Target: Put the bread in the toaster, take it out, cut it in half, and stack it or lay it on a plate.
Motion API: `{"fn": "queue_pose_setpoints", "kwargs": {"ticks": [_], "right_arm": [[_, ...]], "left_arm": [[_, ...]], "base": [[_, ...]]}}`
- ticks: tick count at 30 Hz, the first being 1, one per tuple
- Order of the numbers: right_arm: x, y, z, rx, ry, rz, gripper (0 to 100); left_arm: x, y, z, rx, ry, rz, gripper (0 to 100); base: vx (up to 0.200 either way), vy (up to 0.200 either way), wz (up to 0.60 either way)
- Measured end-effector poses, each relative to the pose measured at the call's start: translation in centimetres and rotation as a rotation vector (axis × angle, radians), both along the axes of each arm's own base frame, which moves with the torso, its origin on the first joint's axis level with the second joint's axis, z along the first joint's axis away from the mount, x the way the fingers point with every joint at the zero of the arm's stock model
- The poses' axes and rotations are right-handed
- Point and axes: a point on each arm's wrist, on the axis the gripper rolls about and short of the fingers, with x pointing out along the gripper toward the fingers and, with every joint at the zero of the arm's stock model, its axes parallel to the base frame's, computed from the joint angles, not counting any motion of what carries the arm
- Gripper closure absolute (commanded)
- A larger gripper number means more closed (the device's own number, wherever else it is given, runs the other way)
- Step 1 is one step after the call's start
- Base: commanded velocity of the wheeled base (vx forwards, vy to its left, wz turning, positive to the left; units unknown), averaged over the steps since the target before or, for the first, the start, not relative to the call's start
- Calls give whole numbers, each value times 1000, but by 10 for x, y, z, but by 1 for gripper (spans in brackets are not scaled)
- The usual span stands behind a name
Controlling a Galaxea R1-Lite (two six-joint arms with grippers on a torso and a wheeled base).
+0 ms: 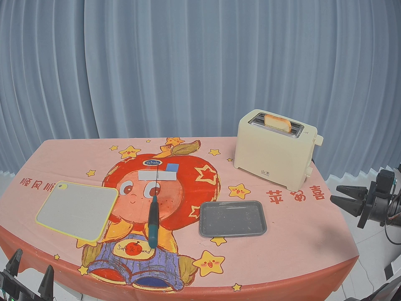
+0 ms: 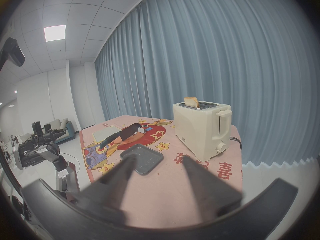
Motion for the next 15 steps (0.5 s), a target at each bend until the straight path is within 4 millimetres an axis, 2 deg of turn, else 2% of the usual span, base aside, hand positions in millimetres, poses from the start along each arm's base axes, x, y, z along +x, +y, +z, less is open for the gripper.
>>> {"fn": "queue_pose_setpoints", "kwargs": {"ticks": [9, 15], "right_arm": [[0, -2, -2, 19, 26, -25, 100], [10, -3, -2, 79, 89, -65, 100]], "left_arm": [[0, 0, 0, 0, 0, 0, 0], [0, 0, 0, 0, 0, 0, 0]], "base": [[0, 0, 0], [0, 0, 0]]}}
